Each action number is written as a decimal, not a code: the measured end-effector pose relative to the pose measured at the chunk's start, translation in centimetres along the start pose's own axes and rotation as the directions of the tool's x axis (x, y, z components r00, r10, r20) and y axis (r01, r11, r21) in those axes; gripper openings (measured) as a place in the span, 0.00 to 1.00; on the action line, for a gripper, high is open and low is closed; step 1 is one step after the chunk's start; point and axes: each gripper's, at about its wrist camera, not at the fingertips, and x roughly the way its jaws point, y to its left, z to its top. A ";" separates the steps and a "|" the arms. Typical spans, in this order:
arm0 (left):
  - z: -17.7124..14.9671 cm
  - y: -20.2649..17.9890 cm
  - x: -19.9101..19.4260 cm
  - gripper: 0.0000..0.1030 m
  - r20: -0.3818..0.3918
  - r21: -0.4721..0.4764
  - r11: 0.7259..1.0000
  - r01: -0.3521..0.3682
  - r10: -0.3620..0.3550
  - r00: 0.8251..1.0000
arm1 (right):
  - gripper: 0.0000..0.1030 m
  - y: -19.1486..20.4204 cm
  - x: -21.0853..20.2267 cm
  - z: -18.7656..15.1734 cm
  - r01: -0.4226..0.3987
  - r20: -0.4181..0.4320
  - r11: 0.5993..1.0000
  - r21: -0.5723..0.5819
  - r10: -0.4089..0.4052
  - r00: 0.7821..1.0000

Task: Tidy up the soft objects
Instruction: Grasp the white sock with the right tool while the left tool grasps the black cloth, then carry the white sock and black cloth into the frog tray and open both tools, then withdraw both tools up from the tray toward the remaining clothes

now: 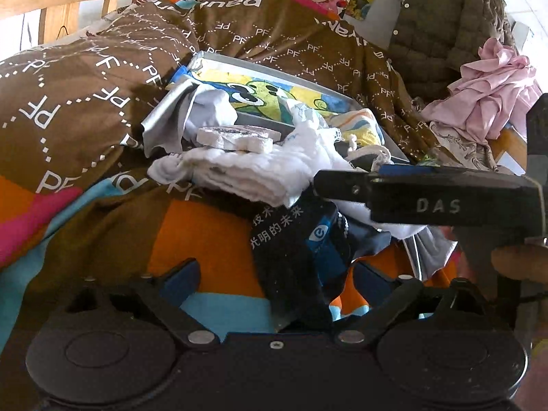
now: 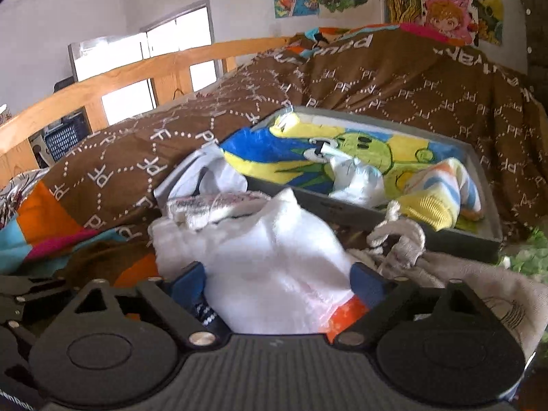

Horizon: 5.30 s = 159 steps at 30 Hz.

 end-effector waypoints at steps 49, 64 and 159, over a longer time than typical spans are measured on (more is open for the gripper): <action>0.2 -2.3 -8.5 0.02 0.369 0.084 0.965 -0.250 0.203 0.907 | 0.11 -0.8 -9.6 0.6 0.024 0.263 0.991 0.129 -0.057 0.963; 7.7 -6.1 -9.0 0.02 0.353 0.056 0.988 -0.141 0.113 0.929 | 0.11 -5.5 -9.3 1.5 -0.020 0.330 0.963 0.267 -0.072 0.941; 9.0 -5.8 -9.8 0.99 0.408 -0.064 0.996 -0.054 0.075 0.910 | 1.00 -5.7 -17.8 1.4 0.032 0.491 0.971 0.238 -0.149 0.858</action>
